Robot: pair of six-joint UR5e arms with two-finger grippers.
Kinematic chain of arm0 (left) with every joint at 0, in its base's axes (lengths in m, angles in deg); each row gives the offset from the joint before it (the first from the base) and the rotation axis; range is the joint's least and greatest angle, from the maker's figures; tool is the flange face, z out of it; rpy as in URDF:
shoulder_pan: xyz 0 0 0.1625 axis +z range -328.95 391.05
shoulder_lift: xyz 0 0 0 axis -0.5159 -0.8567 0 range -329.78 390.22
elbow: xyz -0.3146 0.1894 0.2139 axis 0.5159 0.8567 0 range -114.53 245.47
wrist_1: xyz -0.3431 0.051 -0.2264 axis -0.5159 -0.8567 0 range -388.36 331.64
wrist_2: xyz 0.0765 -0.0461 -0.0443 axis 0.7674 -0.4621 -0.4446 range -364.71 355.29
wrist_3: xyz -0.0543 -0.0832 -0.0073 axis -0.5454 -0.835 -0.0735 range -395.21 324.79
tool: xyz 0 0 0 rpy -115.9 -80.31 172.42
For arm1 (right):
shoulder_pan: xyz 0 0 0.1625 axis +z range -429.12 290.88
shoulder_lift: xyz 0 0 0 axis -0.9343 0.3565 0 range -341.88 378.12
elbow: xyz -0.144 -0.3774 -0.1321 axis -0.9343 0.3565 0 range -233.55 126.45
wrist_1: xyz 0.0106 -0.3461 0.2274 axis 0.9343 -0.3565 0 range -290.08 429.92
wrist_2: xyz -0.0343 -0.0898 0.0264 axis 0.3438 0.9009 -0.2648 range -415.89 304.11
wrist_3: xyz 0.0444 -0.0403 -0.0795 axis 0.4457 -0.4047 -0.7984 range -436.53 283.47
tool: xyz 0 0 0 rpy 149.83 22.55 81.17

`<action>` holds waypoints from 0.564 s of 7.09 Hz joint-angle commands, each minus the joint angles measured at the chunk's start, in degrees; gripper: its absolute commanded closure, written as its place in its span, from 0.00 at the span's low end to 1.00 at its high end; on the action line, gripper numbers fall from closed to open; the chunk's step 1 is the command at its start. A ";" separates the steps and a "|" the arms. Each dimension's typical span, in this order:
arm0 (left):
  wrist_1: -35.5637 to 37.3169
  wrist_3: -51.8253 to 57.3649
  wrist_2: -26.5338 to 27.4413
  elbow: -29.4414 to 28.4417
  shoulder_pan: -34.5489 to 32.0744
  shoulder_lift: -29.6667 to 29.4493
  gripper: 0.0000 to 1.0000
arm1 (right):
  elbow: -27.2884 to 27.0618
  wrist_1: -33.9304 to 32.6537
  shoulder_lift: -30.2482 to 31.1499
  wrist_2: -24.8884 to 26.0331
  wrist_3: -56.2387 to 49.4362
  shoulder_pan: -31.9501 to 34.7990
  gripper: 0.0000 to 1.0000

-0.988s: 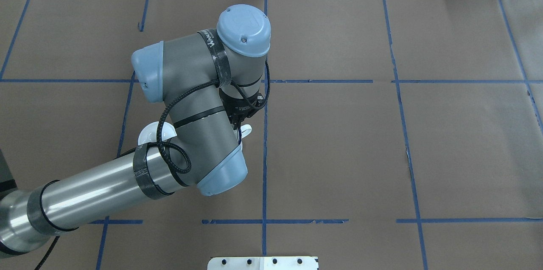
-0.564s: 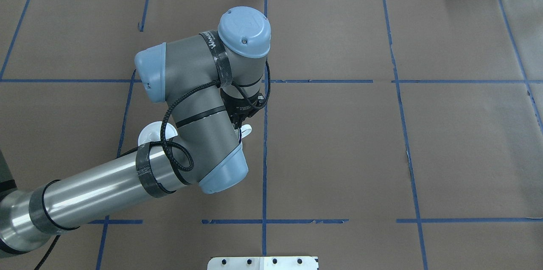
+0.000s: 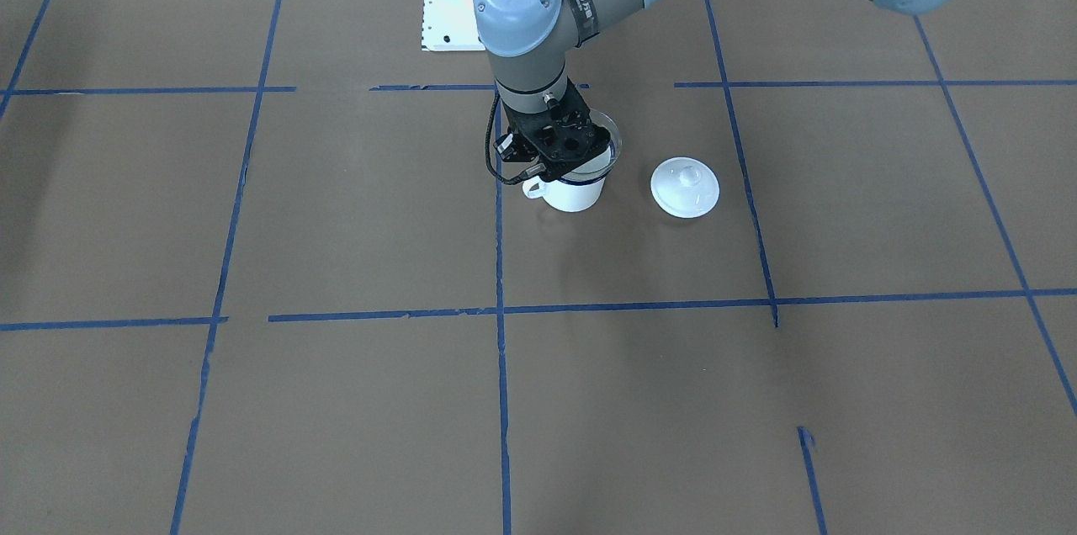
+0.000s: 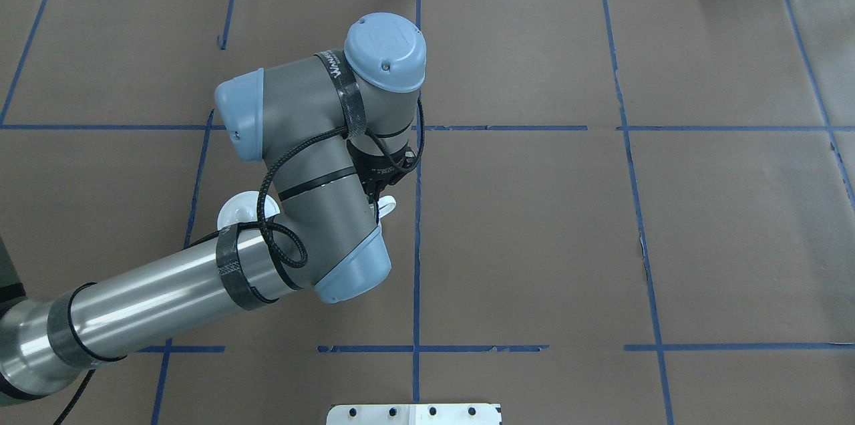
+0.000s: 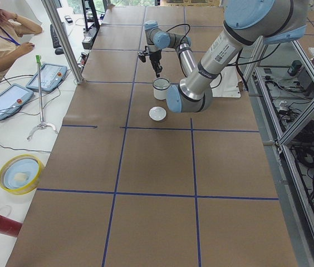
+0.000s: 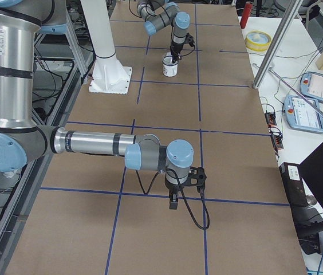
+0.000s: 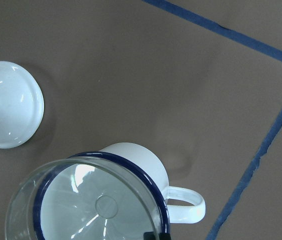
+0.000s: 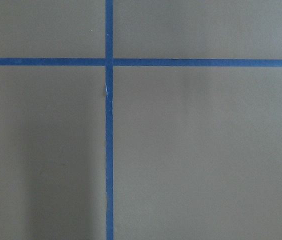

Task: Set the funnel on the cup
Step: 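Lower the funnel into the mug mouth with the left gripper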

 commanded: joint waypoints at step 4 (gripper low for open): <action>0.35 7.64 0.14 14.29 -4.72 4.73 0.00 | 0.00 0.00 0.00 0.00 0.00 0.00 0.00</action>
